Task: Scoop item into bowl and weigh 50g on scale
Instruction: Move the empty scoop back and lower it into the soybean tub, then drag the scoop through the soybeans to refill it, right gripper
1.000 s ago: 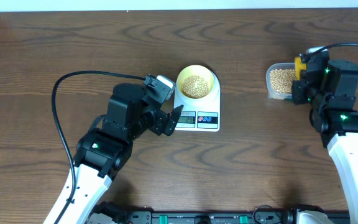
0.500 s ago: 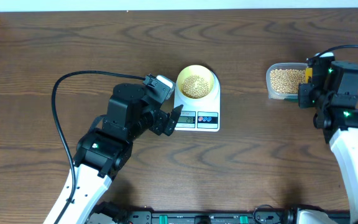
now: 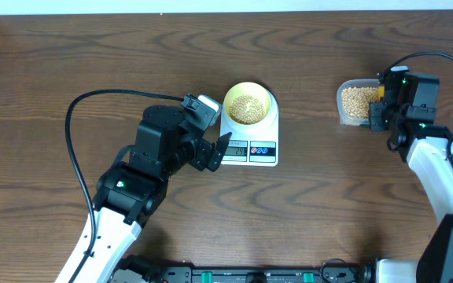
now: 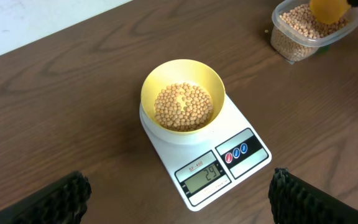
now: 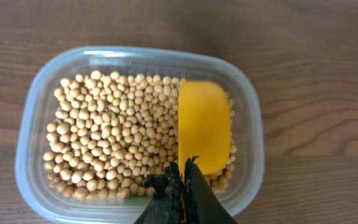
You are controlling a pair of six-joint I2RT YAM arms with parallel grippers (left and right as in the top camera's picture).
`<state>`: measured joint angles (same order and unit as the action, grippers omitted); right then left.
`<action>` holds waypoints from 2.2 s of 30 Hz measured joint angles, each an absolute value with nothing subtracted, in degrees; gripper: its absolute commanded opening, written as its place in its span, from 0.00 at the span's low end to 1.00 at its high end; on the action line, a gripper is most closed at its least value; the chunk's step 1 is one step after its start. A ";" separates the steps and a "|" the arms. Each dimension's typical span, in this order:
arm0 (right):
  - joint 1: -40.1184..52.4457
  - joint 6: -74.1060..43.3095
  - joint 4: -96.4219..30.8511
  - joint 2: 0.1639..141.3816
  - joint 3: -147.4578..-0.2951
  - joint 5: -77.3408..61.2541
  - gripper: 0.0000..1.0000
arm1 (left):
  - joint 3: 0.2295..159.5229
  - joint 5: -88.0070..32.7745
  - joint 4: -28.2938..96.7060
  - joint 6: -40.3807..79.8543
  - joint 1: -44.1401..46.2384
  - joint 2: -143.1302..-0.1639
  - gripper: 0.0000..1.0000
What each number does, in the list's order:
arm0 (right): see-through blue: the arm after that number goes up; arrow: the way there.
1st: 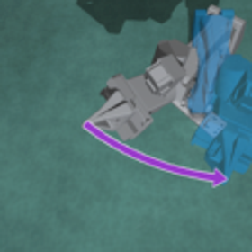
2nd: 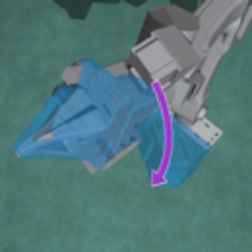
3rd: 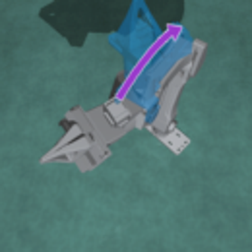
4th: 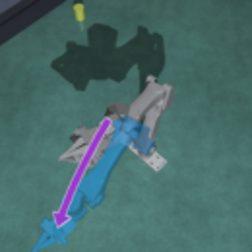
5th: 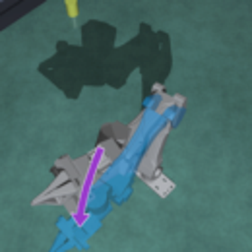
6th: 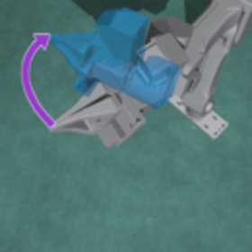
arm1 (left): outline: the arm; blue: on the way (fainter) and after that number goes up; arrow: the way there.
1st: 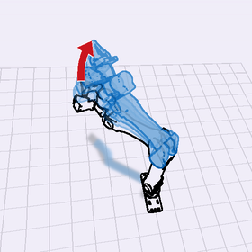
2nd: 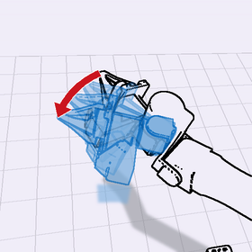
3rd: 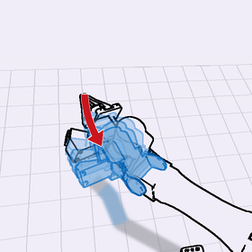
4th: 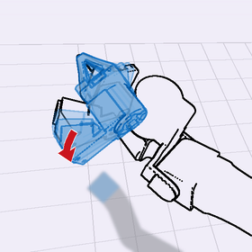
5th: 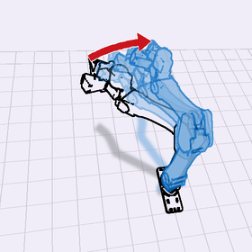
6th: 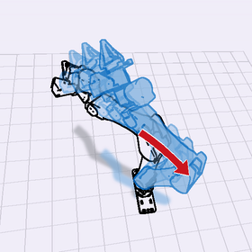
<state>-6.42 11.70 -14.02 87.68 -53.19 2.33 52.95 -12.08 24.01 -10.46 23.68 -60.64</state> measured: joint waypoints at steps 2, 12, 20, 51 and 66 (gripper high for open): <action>-6.42 11.73 -13.89 88.62 -53.19 1.93 0.01 | 52.95 -12.08 24.01 -10.46 23.68 -60.64 0.94; -6.70 12.12 -13.96 89.84 -53.19 -4.32 0.01 | 52.95 -12.08 24.01 -10.46 23.68 -60.64 0.94; -6.81 10.57 -14.09 90.17 -53.19 -8.78 0.01 | 52.95 -12.08 24.01 -10.46 23.68 -60.64 0.94; -18.94 -0.08 -14.52 90.28 -53.19 -29.69 0.01 | 52.95 -12.08 24.01 -10.46 23.68 -60.64 0.94; -25.58 -3.01 -13.76 90.37 -53.19 -40.16 0.01 | 52.95 -12.08 24.01 -10.46 23.68 -60.64 0.94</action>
<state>-25.58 -3.01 -13.76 90.37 -53.19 -40.16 52.95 -12.08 24.01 -10.46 23.68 -60.64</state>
